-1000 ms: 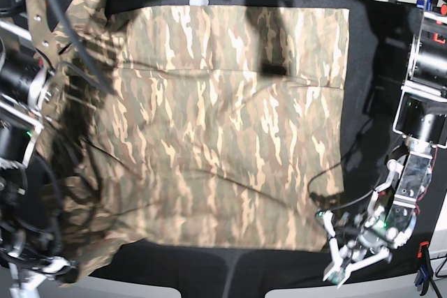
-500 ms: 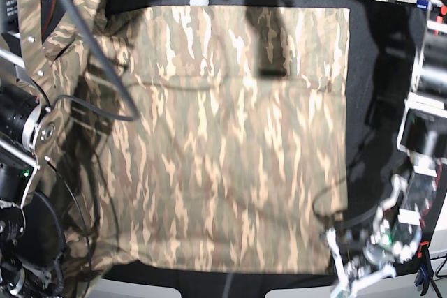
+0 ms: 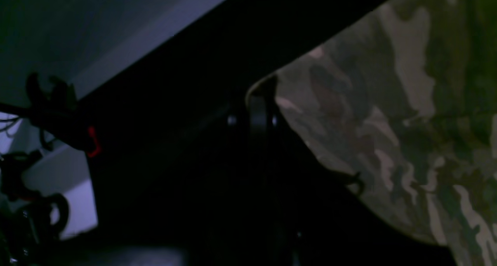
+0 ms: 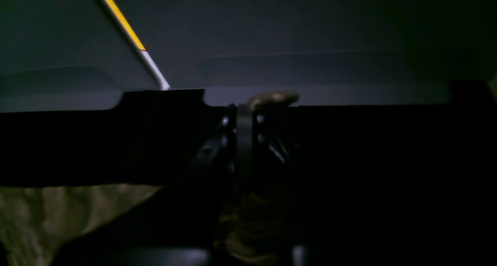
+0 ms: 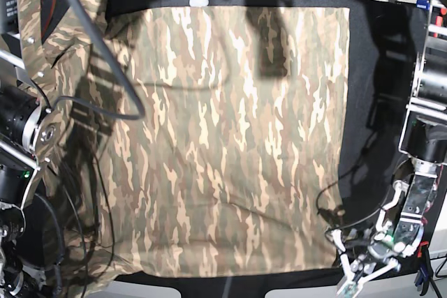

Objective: Layout the t-shirt on the table in an organized manner, then fold the t-shirt properly
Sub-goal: 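Lift the shirt with both grippers and spread it wide across the table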

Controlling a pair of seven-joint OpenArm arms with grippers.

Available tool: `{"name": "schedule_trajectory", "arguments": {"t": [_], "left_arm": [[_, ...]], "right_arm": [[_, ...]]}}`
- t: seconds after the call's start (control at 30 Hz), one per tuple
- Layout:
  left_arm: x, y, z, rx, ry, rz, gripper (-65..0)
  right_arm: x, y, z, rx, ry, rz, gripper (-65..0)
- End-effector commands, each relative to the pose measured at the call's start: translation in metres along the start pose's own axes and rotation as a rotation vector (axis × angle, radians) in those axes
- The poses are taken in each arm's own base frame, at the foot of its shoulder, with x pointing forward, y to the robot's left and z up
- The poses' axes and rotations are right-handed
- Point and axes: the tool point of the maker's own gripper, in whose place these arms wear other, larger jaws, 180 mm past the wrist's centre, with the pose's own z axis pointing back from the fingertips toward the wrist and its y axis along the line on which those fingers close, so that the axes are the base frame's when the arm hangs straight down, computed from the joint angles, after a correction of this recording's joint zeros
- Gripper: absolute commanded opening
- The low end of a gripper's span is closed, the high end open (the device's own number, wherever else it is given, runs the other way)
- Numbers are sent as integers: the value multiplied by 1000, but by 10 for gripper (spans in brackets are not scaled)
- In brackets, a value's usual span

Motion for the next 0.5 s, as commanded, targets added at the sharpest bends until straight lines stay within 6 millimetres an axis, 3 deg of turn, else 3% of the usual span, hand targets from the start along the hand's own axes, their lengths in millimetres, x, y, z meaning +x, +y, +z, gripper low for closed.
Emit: {"name": "schedule_trajectory", "arguments": {"t": [0.0, 0.27, 0.47], "left_arm": [[27, 19, 5, 39, -69, 5, -650], [8, 21, -3, 40, -50, 33, -650], [18, 19, -3, 36, -101, 33, -650]], "right_arm": [[35, -11, 8, -38, -91, -5, -650], [0, -22, -11, -81, -40, -50, -650], [2, -23, -12, -82, -59, -53, -650]]}}
